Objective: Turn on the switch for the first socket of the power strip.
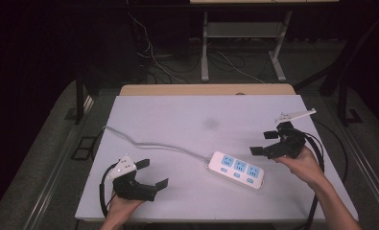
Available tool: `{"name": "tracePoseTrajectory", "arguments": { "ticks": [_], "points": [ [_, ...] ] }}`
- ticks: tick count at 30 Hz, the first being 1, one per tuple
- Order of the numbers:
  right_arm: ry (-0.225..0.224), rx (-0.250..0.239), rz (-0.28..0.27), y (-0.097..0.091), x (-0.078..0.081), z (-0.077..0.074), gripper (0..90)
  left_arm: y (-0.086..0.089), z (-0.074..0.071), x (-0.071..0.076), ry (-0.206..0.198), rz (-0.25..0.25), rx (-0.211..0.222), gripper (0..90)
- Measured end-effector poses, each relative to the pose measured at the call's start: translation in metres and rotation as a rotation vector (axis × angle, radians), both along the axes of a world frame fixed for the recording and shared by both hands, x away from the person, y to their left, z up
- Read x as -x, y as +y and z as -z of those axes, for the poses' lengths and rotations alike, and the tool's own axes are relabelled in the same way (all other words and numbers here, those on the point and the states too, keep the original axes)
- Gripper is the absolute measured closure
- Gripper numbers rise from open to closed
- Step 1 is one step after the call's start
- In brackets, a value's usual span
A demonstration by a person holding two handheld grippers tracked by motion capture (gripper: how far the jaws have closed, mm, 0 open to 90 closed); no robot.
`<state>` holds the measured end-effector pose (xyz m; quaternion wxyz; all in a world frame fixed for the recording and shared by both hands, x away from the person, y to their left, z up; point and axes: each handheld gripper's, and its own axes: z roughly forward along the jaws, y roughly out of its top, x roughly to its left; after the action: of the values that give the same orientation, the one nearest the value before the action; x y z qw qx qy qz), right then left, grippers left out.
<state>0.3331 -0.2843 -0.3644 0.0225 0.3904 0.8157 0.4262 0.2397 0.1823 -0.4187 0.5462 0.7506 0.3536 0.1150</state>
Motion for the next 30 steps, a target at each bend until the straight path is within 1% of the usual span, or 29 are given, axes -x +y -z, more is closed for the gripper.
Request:
{"name": "tracePoseTrajectory", "arguments": {
  "ticks": [8, 13, 20, 25, 30],
  "points": [
    [0.011, -0.049, 0.021, -0.017, 0.017, 0.011, 0.2, 0.0, 0.0, 0.0, 0.002, 0.004, -0.004, 0.0],
    [0.012, -0.063, 0.028, -0.022, 0.027, 0.016, 0.2, -0.001, 0.0, 0.0, 0.002, 0.005, -0.005, 0.0],
    [0.007, -0.076, 0.029, -0.024, 0.04, 0.022, 0.2, -0.001, 0.0, 0.0, 0.002, 0.005, -0.003, 0.0],
    [0.009, -0.08, 0.026, -0.024, 0.049, 0.031, 0.2, -0.001, 0.0, 0.0, 0.003, 0.006, -0.006, 0.0],
    [0.005, -0.087, 0.038, -0.024, 0.058, 0.04, 0.3, -0.001, 0.0, 0.0, 0.004, 0.006, -0.005, 0.0]
  ]
}}
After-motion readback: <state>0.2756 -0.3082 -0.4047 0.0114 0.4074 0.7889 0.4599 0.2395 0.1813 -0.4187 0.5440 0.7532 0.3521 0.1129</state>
